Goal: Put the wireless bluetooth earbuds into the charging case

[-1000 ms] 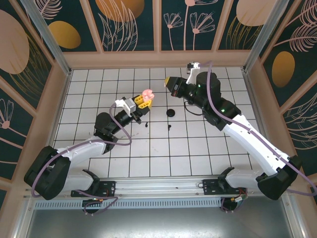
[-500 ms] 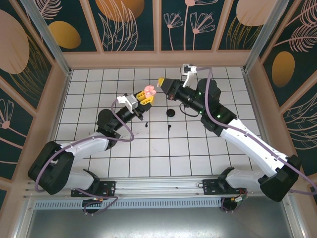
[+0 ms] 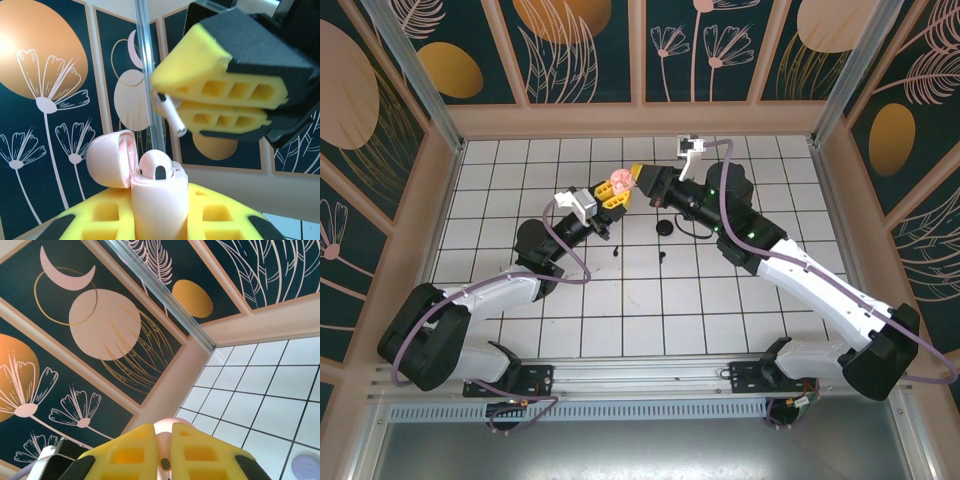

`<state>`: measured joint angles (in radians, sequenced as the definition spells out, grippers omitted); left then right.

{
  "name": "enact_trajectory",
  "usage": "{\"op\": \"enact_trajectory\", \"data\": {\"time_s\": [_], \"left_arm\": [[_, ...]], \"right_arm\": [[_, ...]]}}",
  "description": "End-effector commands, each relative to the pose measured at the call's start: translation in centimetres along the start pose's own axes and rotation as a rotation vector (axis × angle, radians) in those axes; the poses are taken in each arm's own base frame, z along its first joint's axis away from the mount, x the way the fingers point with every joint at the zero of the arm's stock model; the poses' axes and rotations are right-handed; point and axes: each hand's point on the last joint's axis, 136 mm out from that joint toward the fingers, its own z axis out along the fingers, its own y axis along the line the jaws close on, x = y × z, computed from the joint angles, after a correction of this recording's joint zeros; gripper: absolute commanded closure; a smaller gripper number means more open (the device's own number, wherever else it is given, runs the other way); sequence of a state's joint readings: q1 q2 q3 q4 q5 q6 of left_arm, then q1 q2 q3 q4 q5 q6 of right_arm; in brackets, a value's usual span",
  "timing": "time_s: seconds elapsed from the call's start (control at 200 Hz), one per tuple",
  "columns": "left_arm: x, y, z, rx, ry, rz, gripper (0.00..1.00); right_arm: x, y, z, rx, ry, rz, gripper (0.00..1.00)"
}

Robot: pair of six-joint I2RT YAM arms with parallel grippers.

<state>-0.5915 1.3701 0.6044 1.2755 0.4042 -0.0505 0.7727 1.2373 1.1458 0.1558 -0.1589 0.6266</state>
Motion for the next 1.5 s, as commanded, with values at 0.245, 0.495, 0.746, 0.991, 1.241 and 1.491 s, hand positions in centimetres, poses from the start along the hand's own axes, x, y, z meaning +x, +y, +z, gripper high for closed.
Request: {"op": "enact_trajectory", "data": {"time_s": [0.245, 0.495, 0.746, 0.991, 1.241, 1.491], "left_arm": [[-2.3, -0.2, 0.5, 0.007, -0.068, 0.014, 1.00], [-2.3, 0.0, 0.5, 0.001, -0.067, 0.013, 1.00], [-2.3, 0.0, 0.5, 0.000, -0.065, 0.013, 1.00], [-2.3, 0.1, 0.7, -0.003, -0.064, 0.010, 1.00], [-2.2, 0.1, 0.7, -0.004, -0.055, 0.008, 1.00], [-2.0, 0.0, 0.7, 0.008, -0.048, -0.009, 1.00]], "right_arm": [[1.5, -0.4, 0.6, -0.010, 0.018, 0.004, 0.90], [2.0, -1.0, 0.4, 0.013, 0.031, 0.001, 0.91], [2.4, -1.2, -0.1, 0.026, 0.037, -0.023, 0.91], [4.8, -1.1, 0.7, 0.069, 0.122, -0.115, 0.92], [6.2, -2.1, 0.4, 0.125, 0.154, -0.156, 0.90], [5.9, -2.8, 0.8, 0.153, 0.150, -0.154, 0.77]]}}
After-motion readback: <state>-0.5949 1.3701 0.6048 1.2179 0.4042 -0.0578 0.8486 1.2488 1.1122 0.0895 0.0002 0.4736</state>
